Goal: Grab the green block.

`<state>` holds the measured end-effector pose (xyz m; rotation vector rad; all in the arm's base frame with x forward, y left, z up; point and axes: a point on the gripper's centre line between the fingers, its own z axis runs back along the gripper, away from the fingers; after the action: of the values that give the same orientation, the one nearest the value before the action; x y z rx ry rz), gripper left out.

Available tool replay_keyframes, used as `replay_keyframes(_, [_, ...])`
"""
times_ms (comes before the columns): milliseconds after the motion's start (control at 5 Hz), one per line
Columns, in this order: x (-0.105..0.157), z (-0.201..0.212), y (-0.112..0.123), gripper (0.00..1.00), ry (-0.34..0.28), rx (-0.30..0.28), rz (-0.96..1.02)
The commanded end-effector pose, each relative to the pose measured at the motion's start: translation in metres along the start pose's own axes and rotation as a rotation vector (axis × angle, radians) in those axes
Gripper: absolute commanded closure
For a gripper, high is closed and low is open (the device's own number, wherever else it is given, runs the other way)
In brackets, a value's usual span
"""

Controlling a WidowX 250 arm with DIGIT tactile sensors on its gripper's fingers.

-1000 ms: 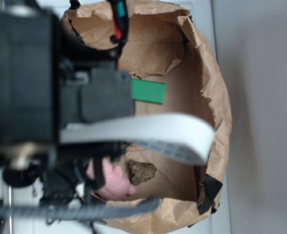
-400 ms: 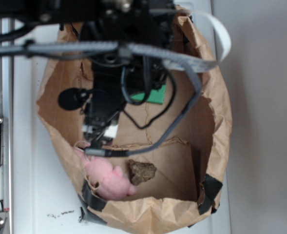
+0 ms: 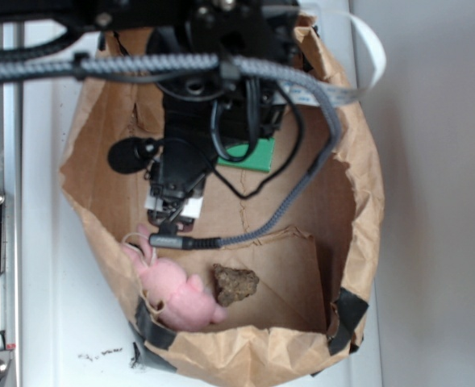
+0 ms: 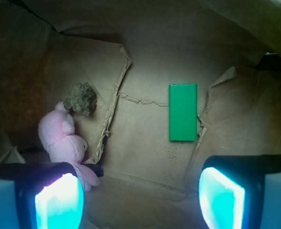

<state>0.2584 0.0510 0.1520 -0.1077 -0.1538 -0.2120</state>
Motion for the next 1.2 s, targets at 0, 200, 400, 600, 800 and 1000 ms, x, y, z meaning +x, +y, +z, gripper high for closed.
replay_keyframes(0, [0.002,0.009,0.003,0.0,-0.027,0.023,0.007])
replay_keyframes(200, [0.002,0.009,0.003,0.0,-0.027,0.023,0.007])
replay_keyframes(400, [0.01,-0.018,0.005,0.0,-0.078,0.098,-0.039])
replay_keyframes(600, [0.017,-0.032,0.014,0.0,-0.109,0.1,-0.088])
replay_keyframes(800, [0.031,-0.045,0.024,0.0,-0.128,0.117,-0.104])
replay_keyframes(1000, [0.042,-0.055,0.028,0.0,-0.106,0.131,-0.092])
